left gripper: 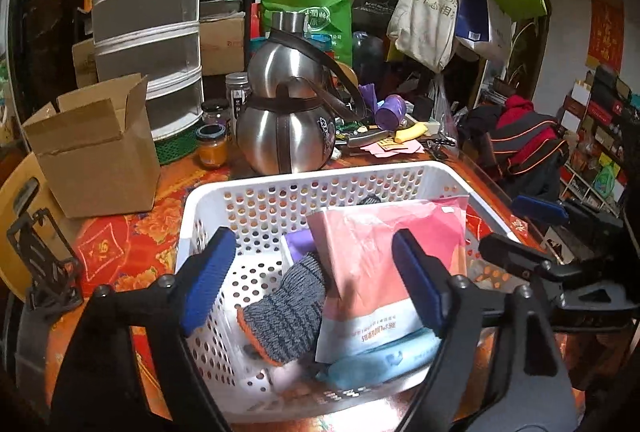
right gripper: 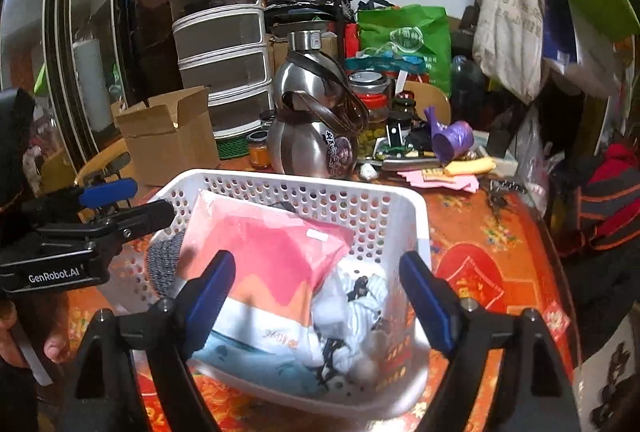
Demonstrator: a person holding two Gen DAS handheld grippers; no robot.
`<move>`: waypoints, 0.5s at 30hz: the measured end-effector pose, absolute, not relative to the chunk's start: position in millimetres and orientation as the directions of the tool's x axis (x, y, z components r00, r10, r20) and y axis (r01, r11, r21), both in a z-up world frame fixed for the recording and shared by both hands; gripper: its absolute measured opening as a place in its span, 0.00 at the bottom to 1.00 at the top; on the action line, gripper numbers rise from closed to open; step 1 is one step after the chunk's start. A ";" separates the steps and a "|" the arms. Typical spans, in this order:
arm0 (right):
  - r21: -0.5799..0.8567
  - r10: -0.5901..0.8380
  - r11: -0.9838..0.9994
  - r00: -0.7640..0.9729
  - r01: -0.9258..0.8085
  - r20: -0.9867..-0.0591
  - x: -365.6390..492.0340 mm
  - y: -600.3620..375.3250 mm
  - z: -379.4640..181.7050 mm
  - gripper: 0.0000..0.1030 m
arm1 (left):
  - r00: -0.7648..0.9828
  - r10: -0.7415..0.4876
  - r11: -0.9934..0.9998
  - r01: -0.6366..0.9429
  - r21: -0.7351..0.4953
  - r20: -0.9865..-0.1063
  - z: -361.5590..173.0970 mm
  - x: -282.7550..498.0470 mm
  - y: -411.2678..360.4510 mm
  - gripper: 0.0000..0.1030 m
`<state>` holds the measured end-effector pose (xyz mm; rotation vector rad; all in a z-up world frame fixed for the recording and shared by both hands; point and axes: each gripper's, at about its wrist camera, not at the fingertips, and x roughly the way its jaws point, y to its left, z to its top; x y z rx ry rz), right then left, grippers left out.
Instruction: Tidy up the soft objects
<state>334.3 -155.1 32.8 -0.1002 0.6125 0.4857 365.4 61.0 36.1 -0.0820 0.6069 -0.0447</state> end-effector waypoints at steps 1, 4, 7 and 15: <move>0.067 0.415 0.883 0.705 -0.465 -0.575 333.5 -158.3 32.7 0.81 | 0.818 -0.065 0.996 0.015 -0.091 -0.571 34.7 364.1 62.0 0.78; 0.092 0.418 0.887 0.701 -0.453 -0.578 333.1 -164.1 32.8 0.87 | 0.817 -0.071 0.996 0.022 -0.091 -0.572 32.1 354.7 62.1 0.80; 0.101 0.421 0.886 0.693 -0.453 -0.585 330.2 -164.6 31.3 0.98 | 0.815 -0.072 0.996 0.024 -0.090 -0.575 28.8 349.4 60.2 0.84; 0.133 0.436 0.884 0.690 -0.448 -0.578 319.1 -164.9 29.4 1.00 | 0.817 -0.060 0.998 0.032 -0.060 -0.574 22.5 329.5 54.0 1.00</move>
